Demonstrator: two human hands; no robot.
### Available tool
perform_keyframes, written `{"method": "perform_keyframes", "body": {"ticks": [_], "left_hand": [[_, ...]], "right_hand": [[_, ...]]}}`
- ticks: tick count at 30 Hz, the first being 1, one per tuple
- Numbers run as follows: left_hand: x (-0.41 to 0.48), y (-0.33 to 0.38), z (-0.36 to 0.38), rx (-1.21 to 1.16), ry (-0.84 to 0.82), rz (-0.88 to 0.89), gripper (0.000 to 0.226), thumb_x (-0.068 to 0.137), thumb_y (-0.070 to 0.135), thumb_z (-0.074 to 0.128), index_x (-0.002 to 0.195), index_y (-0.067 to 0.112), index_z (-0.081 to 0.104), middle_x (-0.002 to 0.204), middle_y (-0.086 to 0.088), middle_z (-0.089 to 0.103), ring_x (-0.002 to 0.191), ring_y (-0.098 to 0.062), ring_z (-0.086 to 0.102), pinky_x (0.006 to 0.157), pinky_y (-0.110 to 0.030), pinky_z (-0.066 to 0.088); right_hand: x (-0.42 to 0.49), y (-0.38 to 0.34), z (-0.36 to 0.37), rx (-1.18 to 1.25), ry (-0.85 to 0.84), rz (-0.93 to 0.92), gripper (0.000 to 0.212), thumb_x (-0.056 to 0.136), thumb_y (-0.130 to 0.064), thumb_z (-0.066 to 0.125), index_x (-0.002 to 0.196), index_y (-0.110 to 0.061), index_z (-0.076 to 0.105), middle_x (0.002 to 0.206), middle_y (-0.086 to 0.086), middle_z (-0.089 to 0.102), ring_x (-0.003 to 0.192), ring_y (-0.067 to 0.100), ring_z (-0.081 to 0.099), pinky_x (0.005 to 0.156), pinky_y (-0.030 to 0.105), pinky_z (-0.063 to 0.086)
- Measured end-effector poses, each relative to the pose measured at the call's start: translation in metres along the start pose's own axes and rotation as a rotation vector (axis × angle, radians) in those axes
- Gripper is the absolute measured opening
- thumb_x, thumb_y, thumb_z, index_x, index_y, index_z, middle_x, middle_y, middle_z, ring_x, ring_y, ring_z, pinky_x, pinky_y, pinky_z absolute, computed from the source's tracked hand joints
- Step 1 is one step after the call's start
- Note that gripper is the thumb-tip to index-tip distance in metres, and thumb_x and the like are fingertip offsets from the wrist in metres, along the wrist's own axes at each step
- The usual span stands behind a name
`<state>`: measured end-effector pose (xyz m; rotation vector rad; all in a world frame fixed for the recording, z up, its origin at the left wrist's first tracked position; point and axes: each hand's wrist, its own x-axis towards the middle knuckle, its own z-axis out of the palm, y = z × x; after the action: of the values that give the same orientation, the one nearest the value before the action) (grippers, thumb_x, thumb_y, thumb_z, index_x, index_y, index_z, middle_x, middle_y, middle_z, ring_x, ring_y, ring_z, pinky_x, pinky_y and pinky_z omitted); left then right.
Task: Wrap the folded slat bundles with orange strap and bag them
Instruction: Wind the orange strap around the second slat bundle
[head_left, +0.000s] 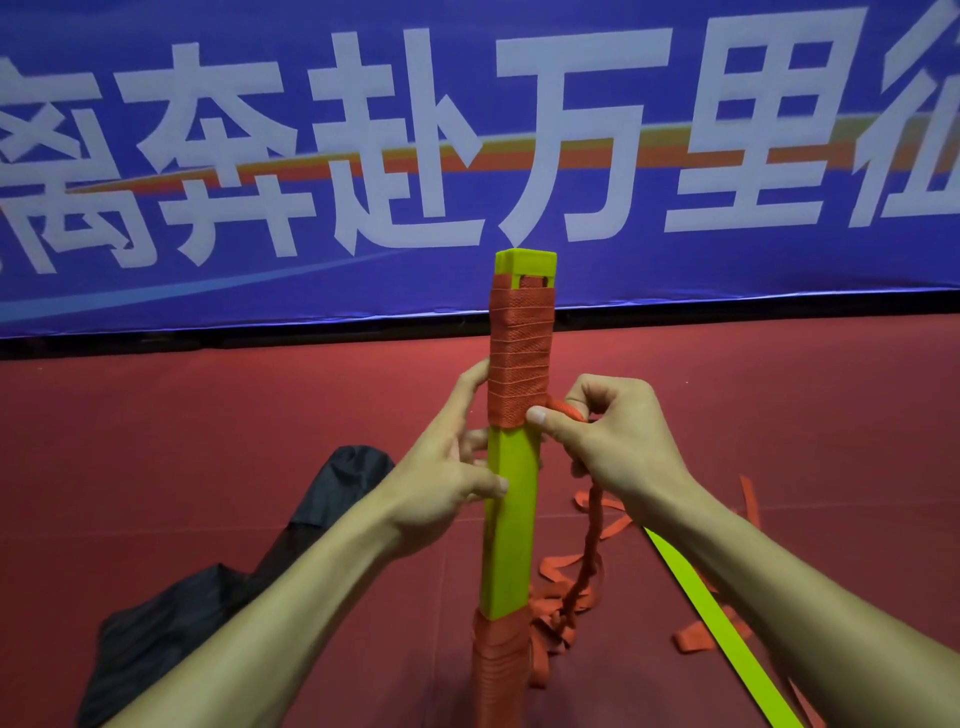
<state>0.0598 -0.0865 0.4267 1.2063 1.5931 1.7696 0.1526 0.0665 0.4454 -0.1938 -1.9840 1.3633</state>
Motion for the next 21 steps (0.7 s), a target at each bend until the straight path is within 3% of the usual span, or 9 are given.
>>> {"method": "perform_keyframes", "body": {"ticks": [5,13,17,21], "left_hand": [[-0.003,-0.002,-0.009,-0.039,-0.098,0.015,0.091,0.069,0.004,0.080,0.131,0.059,0.043,0.113,-0.015,0.070,0.099,-0.032,0.070,0.079,-0.042,0.056],[-0.008,-0.002,-0.006,-0.015,-0.097,-0.002,0.098,0.072,0.007,0.080,0.130,0.071,0.035,0.115,-0.016,0.070,0.099,-0.025,0.067,0.082,-0.040,0.055],[-0.009,-0.004,-0.005,0.022,-0.115,-0.024,0.097,0.080,-0.002,0.072,0.125,0.076,0.035,0.111,-0.014,0.072,0.102,-0.025,0.069,0.081,-0.037,0.055],[-0.007,-0.008,-0.005,0.005,-0.053,-0.003,0.091,0.070,0.012,0.081,0.121,0.076,0.041,0.109,-0.012,0.073,0.106,-0.025,0.069,0.080,-0.039,0.055]], "right_hand": [[0.002,-0.003,-0.004,0.116,-0.084,0.037,0.041,0.080,-0.010,0.078,0.060,-0.008,0.042,0.044,-0.004,0.048,0.041,0.014,0.041,0.043,0.028,0.040],[0.003,-0.002,-0.006,0.250,-0.198,0.151,0.035,0.081,-0.009,0.075,0.066,-0.009,0.044,0.054,0.001,0.046,0.044,0.010,0.039,0.043,0.026,0.038],[0.003,0.001,-0.008,0.207,-0.244,0.226,0.023,0.082,-0.011,0.075,0.072,-0.009,0.054,0.061,0.006,0.046,0.045,0.008,0.040,0.046,0.026,0.039],[0.004,0.000,-0.014,0.353,-0.337,0.356,0.023,0.079,-0.022,0.072,0.079,-0.008,0.053,0.066,0.006,0.044,0.048,0.010,0.039,0.049,0.024,0.038]]}}
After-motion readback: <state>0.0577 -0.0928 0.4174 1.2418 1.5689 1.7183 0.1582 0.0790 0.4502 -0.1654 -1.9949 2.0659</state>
